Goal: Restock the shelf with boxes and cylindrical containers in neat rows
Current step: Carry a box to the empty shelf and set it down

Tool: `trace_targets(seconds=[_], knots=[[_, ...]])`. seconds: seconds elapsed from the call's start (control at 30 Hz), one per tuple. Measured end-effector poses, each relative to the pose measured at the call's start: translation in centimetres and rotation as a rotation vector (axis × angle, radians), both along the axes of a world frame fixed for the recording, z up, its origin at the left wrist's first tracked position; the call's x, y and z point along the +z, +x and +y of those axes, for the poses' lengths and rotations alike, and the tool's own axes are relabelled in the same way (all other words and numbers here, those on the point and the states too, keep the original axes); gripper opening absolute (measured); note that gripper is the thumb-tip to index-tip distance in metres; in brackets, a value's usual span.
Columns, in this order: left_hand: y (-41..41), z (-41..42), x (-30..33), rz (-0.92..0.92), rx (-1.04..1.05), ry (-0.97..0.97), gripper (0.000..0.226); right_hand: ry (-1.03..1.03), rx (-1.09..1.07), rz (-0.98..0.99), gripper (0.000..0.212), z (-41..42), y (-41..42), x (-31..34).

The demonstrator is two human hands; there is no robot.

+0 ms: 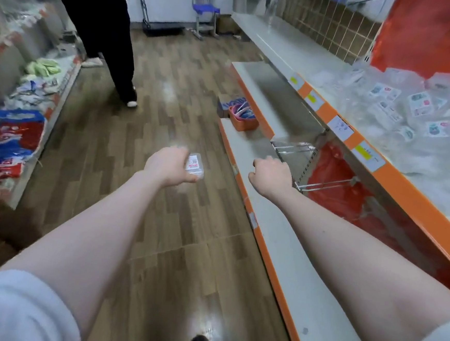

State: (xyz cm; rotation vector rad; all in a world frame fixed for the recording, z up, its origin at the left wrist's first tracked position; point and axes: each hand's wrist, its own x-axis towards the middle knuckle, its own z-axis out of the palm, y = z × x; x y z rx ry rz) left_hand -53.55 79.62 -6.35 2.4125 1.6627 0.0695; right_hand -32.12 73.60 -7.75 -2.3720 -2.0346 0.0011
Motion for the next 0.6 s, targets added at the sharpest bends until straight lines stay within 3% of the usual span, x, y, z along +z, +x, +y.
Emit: trace_targets(seconds=[0.33, 0.6], knots=[[0.5, 14.8, 1.0, -0.002, -0.064, 0.024, 0.042, 0.044, -0.062, -0.036, 0.033, 13.4, 1.2, 0.7], [5.1, 30.6, 0.5, -0.037, -0.119, 0.06, 0.04, 0.102, -0.115, -0.01, 0.032, 29.1, 5.7, -0.3]])
